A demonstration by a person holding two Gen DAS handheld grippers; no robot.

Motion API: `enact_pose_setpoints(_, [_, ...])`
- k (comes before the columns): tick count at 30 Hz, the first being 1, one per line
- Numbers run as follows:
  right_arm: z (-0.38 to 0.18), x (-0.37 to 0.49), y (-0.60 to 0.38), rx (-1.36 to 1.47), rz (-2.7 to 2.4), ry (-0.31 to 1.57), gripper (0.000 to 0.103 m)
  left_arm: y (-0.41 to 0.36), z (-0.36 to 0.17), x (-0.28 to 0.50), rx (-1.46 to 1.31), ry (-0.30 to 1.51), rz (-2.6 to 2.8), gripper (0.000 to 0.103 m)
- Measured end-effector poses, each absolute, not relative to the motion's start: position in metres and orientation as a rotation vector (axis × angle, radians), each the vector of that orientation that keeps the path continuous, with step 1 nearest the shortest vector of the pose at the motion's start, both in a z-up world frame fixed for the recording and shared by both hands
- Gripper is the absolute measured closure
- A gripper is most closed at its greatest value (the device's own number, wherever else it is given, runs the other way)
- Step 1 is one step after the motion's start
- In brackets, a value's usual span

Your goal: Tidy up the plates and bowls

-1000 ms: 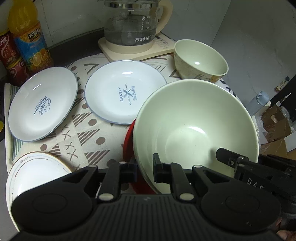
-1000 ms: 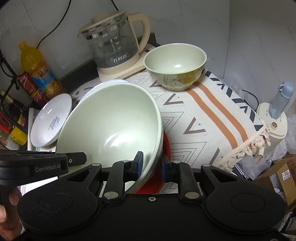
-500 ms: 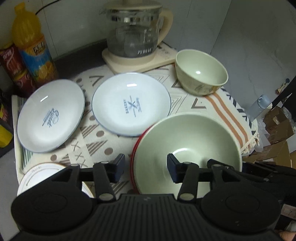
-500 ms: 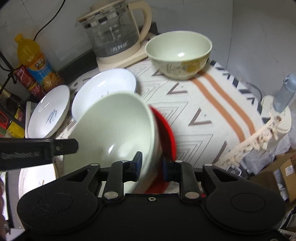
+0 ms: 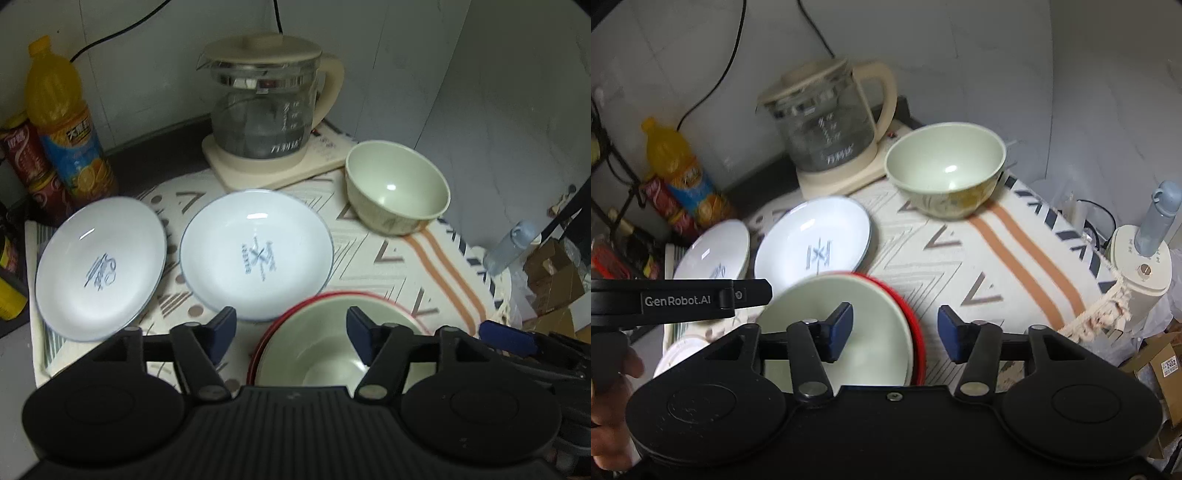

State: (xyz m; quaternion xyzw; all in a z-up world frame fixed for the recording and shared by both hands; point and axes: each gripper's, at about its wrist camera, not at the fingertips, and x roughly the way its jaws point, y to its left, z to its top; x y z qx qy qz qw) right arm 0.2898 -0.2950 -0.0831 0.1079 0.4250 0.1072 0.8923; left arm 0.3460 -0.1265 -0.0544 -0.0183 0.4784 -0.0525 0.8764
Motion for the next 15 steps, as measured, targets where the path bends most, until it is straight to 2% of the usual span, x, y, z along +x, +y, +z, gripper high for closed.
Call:
enact_pose_setpoints(1, [-0.081, 0.291, -0.298, 0.228, 0.216, 0.871, 0.043, -0.128, -0.054, 0.348, -0.037, 0.994, -0.113, 0.035])
enact_pose_setpoints(6, [-0.077, 0.3, -0.309, 0.251, 0.188, 0.831, 0.038, -0.136, -0.053, 0.361, -0.031, 0.973, -0.128, 0.028])
enact_pose_setpoints(15, [-0.078, 0.327, -0.328, 0.326, 0.106, 0.79, 0.032, -0.146, -0.058, 0.397, -0.031, 0.957, -0.171, 0.027])
